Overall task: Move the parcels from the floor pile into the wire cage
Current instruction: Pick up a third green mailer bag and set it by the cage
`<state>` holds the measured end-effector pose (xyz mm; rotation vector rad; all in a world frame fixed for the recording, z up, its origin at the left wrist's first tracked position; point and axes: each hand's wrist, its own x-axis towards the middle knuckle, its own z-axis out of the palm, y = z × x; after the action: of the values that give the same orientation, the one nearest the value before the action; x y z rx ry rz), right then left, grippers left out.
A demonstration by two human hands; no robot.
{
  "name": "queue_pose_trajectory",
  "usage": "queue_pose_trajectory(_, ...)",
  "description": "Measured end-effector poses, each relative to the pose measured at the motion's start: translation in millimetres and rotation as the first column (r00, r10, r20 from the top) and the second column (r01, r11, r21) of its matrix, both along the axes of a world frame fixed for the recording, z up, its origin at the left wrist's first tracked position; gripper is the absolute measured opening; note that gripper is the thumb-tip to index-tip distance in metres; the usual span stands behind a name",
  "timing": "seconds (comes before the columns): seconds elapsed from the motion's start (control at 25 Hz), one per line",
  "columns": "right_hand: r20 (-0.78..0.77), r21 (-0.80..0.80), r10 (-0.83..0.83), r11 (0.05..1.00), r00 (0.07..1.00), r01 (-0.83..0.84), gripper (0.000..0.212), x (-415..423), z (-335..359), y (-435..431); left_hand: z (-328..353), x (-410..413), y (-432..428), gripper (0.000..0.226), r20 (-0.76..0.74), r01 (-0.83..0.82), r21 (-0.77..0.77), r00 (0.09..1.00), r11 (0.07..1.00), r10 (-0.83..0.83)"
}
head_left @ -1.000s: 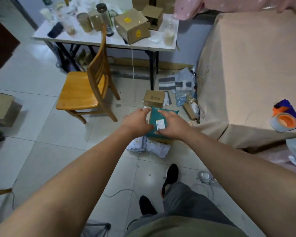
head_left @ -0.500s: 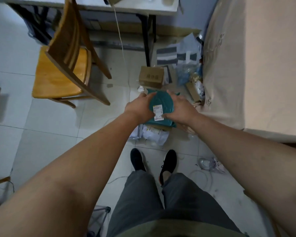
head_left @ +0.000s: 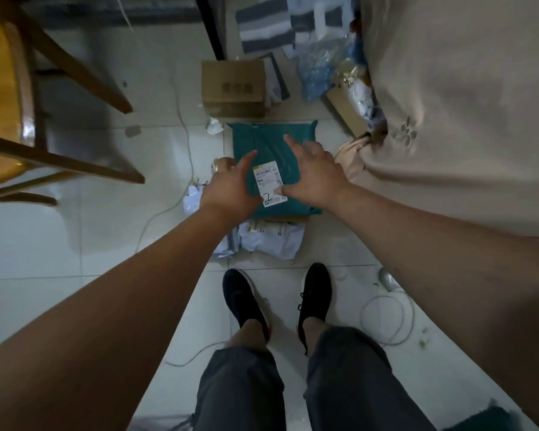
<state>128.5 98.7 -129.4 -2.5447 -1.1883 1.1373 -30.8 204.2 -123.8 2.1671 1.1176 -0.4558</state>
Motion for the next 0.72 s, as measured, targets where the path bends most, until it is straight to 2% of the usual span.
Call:
queue_pose_trajectory(0.2, 0.103, -0.081, -0.026, 0.996, 0.994, 0.034, 0.111, 13, -122, -2, -122, 4, 18, 0.105, -0.053, -0.019, -0.020, 0.998, 1.000, 0.018)
queue_pose_trajectory(0.36, 0.082, -0.187, -0.041, 0.981, 0.996, 0.056, 0.126, 19, -197, -4, -197, 5, 33, 0.126, -0.027, -0.109, -0.099, 0.994, 0.989, 0.107)
queue_pose_trajectory(0.48, 0.029, -0.137, -0.103, 0.985, 0.994, 0.106, 0.134, 25, -233, 0, -235, 8, 40, 0.132, 0.046, -0.159, -0.165, 0.985, 0.973, 0.168)
queue_pose_trajectory(0.72, -0.158, 0.034, -0.194, 0.979, 0.968, 0.201, 0.133, 45, -268, 5, -273, 25, 56, 0.130, 0.107, -0.198, -0.258, 0.967, 0.945, 0.232)
